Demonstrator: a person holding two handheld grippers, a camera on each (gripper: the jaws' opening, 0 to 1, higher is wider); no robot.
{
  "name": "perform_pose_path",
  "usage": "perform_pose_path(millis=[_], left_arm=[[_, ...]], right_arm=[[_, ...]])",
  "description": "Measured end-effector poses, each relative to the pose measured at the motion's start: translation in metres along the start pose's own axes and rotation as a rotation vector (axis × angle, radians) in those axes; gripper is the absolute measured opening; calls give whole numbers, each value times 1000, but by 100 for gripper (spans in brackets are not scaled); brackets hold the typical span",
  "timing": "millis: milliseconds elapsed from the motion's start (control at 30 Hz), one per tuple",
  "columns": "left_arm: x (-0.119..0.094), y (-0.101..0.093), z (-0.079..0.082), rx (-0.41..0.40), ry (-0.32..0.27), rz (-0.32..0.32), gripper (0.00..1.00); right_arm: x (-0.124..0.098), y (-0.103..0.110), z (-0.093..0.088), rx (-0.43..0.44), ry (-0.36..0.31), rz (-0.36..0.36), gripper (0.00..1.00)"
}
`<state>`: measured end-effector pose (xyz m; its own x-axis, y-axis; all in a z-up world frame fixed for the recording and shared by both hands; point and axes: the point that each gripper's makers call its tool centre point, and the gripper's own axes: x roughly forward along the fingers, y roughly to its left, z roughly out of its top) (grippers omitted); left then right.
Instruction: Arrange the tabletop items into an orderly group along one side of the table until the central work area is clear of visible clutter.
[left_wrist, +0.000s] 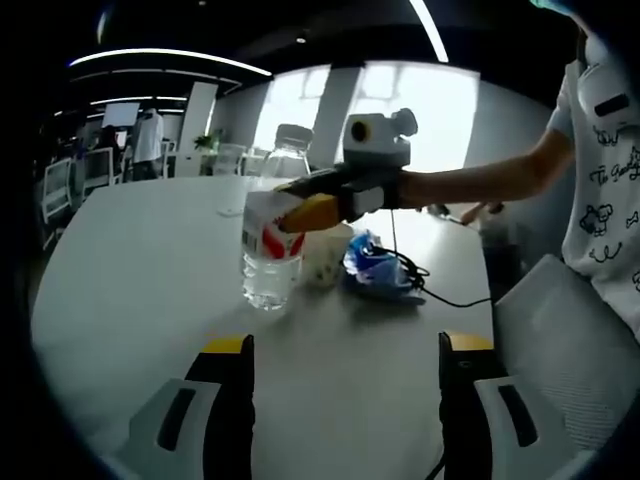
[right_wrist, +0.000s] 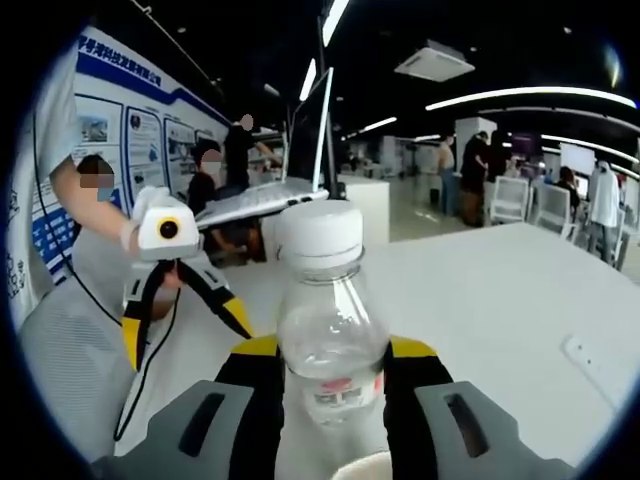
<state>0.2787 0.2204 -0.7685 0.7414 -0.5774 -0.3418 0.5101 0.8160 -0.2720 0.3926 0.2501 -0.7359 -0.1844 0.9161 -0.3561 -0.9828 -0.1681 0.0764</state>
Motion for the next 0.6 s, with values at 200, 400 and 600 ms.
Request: perform_pose_path(millis=[200,400,600], left_arm=[[3,0,2,4,-1,-7,72],[4,0,3,7,0,-13,72],[5,0,4,7,2,-17,71]], right_arm=[[-7,-6,-4,0,8,-28,35],[-10,-3,-5,-6,10,-26,35],[-10,1,-4,-4,8,-17,35]])
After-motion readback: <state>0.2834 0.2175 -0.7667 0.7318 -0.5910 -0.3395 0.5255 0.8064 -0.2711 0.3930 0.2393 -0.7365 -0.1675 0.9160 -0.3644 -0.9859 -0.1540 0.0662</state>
